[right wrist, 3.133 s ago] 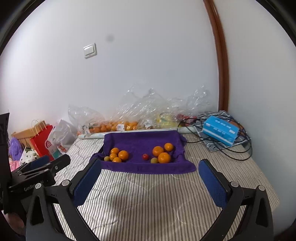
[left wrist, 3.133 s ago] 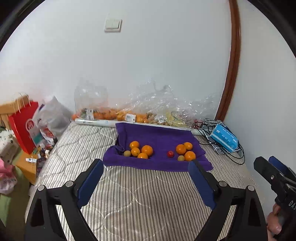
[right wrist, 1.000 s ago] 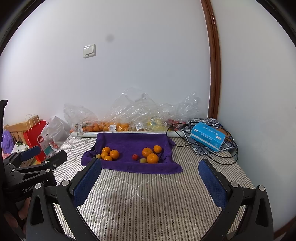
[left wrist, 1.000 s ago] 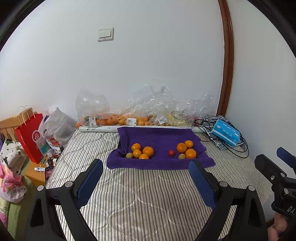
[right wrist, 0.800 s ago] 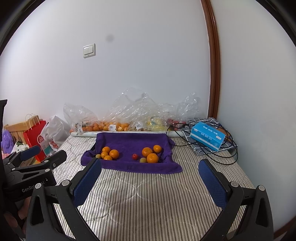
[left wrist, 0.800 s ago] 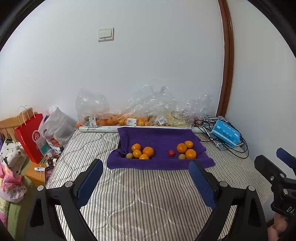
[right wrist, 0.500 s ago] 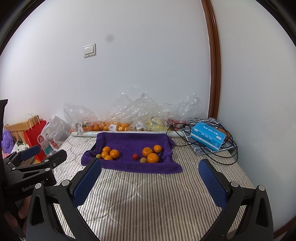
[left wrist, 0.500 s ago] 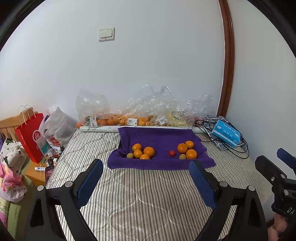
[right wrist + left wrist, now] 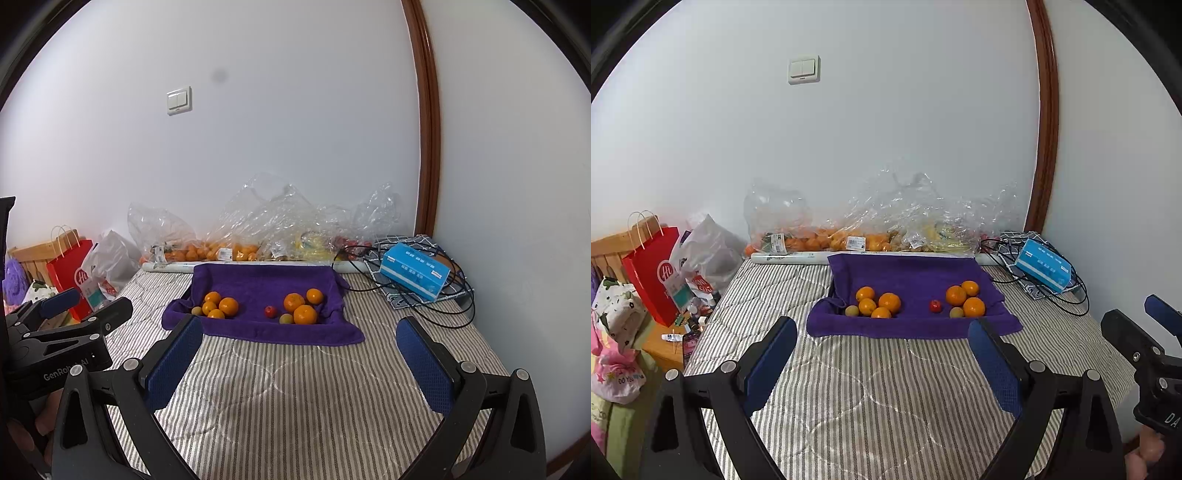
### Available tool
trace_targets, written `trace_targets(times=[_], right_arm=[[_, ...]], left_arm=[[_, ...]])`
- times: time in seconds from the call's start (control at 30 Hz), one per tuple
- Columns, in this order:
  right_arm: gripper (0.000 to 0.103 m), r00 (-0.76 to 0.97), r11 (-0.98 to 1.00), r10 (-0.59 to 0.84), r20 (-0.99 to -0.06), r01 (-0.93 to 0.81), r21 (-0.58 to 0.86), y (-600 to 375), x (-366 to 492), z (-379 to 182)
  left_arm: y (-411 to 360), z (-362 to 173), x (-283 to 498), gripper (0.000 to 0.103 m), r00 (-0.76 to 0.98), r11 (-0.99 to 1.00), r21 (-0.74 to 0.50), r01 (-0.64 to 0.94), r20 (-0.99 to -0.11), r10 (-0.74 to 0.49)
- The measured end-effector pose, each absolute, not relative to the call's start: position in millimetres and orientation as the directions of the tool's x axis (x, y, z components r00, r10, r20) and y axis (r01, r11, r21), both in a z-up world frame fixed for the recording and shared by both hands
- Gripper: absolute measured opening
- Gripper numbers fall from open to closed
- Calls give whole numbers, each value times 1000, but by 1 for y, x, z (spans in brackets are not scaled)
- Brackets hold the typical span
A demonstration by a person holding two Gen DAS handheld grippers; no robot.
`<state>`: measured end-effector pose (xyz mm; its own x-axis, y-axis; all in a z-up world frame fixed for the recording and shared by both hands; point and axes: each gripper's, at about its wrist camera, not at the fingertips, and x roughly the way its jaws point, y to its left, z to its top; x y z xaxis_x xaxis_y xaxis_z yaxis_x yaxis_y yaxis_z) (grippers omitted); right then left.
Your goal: Organize fruits
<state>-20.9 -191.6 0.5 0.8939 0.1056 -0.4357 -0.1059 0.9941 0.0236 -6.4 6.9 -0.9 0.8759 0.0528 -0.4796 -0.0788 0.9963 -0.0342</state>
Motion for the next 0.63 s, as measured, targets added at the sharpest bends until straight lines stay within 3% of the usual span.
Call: trace_targets(times=[0.63], right_arm=[[103,895,994,107,-433,-110,17,-192,-23,4]], left_arm=[[11,2,-8,94,879,996,-22,-85,-472,65]])
